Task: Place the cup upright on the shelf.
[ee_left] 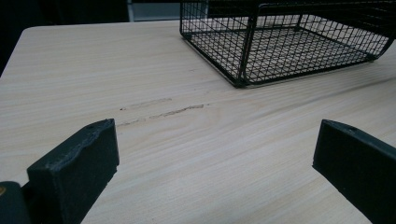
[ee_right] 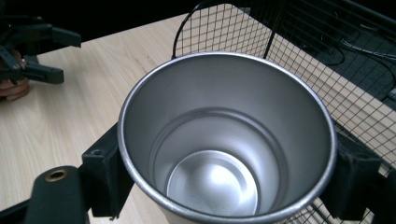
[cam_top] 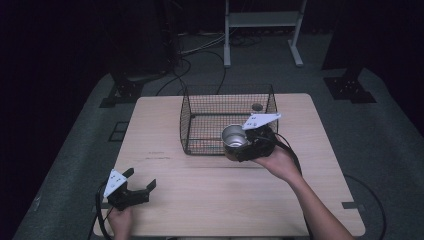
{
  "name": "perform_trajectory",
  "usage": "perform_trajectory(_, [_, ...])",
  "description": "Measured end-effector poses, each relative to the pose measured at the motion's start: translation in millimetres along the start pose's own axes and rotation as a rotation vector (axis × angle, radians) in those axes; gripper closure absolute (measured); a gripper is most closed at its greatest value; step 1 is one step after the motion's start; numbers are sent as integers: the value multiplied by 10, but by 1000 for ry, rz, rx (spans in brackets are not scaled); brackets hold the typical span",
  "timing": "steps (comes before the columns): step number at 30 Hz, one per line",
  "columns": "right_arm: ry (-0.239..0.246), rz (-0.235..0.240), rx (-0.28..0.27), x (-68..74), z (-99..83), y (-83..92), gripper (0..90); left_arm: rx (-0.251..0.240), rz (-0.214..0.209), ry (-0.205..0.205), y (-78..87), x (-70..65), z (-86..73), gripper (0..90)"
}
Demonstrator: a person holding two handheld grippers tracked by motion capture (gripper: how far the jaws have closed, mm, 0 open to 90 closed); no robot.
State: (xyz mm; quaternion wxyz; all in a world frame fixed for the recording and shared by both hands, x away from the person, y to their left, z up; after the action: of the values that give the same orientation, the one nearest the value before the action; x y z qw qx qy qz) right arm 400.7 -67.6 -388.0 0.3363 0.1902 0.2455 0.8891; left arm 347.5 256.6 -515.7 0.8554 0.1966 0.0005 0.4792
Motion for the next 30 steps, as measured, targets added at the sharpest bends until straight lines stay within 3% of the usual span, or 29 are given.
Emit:
perform_trajectory(4, [10, -1, 4, -6, 80, -16, 178, -1, 0, 0, -2, 0, 0, 0])
perform_trajectory(12, [-19, 9, 3, -56, 228, -74, 178, -4, 0, -1, -2, 0, 2, 0])
perform_trajectory(30, [-24, -31, 5, -272, 539, -151, 178, -4, -1, -1, -3, 0, 1, 0])
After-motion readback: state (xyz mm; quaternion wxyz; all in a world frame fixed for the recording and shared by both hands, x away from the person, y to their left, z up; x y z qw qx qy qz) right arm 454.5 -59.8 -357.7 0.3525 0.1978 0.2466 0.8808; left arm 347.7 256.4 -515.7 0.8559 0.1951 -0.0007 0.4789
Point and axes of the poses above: each handheld gripper's, and its own axes: y roughly backward along the jaws, z roughly out of its top, x roughly to its left, the point moved 9 cm from there along -y, roughly forward along the jaws, and after that the axes turned 15 degrees about -y, right-handed, at the moved point
